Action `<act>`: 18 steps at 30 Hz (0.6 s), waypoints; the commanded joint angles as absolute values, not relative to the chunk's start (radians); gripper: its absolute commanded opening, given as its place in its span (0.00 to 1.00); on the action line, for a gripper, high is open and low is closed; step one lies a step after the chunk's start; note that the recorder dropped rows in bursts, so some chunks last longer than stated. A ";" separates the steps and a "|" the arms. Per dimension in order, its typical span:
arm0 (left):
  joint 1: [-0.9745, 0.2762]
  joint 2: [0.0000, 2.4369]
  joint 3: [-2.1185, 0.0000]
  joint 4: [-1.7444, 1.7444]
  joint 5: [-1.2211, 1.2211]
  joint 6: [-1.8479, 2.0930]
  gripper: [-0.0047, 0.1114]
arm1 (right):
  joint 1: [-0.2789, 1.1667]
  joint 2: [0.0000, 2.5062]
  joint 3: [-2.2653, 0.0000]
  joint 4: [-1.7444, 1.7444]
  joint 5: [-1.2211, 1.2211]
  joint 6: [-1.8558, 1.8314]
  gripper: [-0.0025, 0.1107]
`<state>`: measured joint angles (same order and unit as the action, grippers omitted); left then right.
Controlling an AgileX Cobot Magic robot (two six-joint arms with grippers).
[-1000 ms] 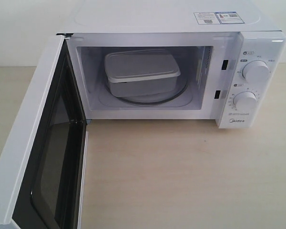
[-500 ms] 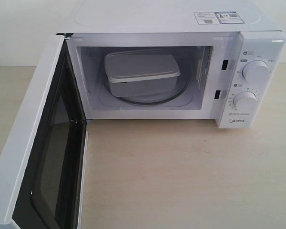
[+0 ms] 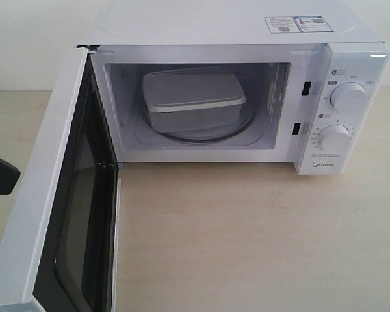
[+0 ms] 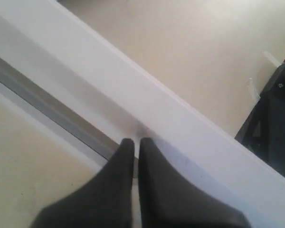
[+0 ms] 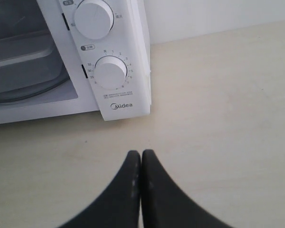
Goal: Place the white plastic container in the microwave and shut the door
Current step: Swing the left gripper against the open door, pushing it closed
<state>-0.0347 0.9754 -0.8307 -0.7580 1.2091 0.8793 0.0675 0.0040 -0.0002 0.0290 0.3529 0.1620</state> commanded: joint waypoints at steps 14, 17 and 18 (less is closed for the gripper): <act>-0.385 1.118 -0.820 -1.006 0.914 1.056 0.08 | 0.061 0.000 0.000 0.017 0.348 0.159 0.02; -0.448 1.177 -0.820 -1.037 0.821 1.056 0.08 | 0.061 0.000 0.000 0.017 0.348 0.159 0.02; -0.470 1.197 -0.822 -1.056 0.783 1.066 0.08 | 0.061 0.000 0.000 0.017 0.348 0.159 0.02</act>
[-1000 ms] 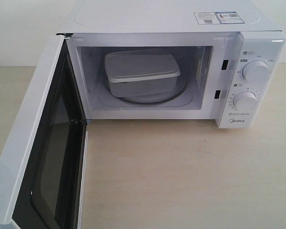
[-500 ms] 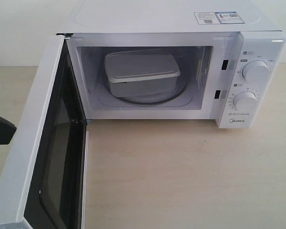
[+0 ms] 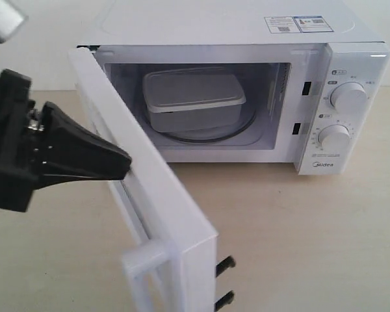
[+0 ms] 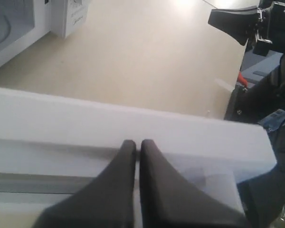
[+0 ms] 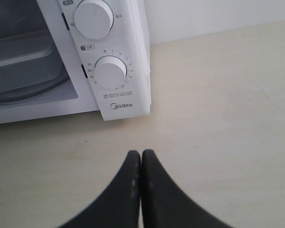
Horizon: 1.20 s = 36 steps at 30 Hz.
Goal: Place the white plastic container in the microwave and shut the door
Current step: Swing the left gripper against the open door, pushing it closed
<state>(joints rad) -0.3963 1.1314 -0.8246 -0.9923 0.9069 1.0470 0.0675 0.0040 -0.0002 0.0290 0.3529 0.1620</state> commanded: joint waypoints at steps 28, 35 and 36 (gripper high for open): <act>-0.568 1.471 -1.078 -1.141 0.589 1.141 0.08 | 0.061 0.000 0.000 0.017 0.348 0.159 0.02; -0.568 1.444 -1.079 -1.133 0.653 1.141 0.08 | 0.061 0.000 0.000 0.017 0.348 0.159 0.02; -0.568 1.434 -1.079 -1.133 0.661 1.141 0.08 | 0.061 0.000 0.000 0.017 0.348 0.159 0.02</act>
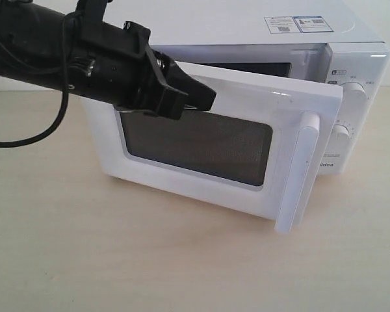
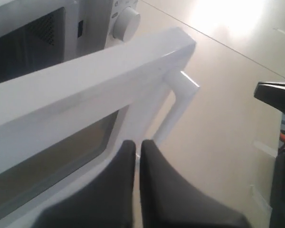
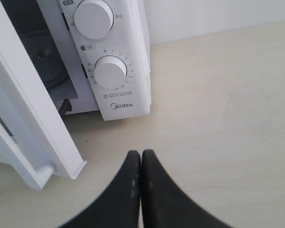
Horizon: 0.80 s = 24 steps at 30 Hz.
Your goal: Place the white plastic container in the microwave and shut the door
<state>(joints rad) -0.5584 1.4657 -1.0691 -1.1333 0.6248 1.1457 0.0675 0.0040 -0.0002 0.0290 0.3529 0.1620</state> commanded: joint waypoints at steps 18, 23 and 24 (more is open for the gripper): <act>-0.568 0.916 -1.040 -0.696 0.843 0.675 0.08 | 0.061 0.000 0.000 0.000 0.332 0.139 0.02; -0.568 0.601 -0.915 -0.675 0.845 0.617 0.08 | 0.061 0.000 0.000 0.000 -0.026 0.159 0.02; -0.568 0.561 -0.894 -0.675 0.845 0.617 0.08 | 0.061 0.000 0.000 0.000 -0.070 0.159 0.02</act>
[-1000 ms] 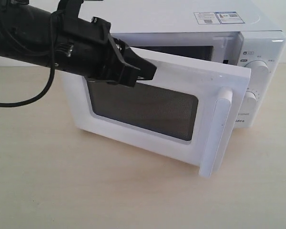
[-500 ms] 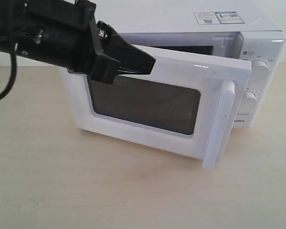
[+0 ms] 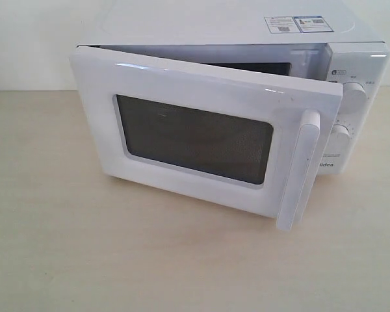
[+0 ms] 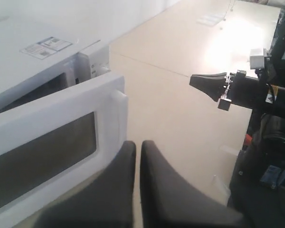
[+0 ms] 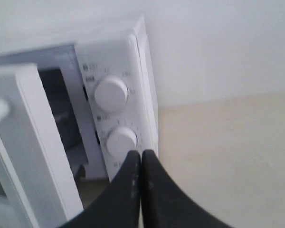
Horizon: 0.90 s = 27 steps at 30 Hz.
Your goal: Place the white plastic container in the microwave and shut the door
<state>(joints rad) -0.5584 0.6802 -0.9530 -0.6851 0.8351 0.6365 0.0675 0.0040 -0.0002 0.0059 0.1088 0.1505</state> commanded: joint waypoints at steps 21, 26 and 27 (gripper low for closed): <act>-0.568 0.393 -0.797 -0.671 0.797 0.557 0.08 | 0.133 0.245 -0.816 -0.075 0.484 0.169 0.02; -0.568 0.393 -0.796 -0.671 0.796 0.554 0.08 | 0.215 0.394 -0.866 0.193 0.727 0.141 0.02; -0.568 0.393 -0.796 -0.671 0.801 0.554 0.08 | 0.234 0.425 -0.866 0.234 0.731 0.141 0.02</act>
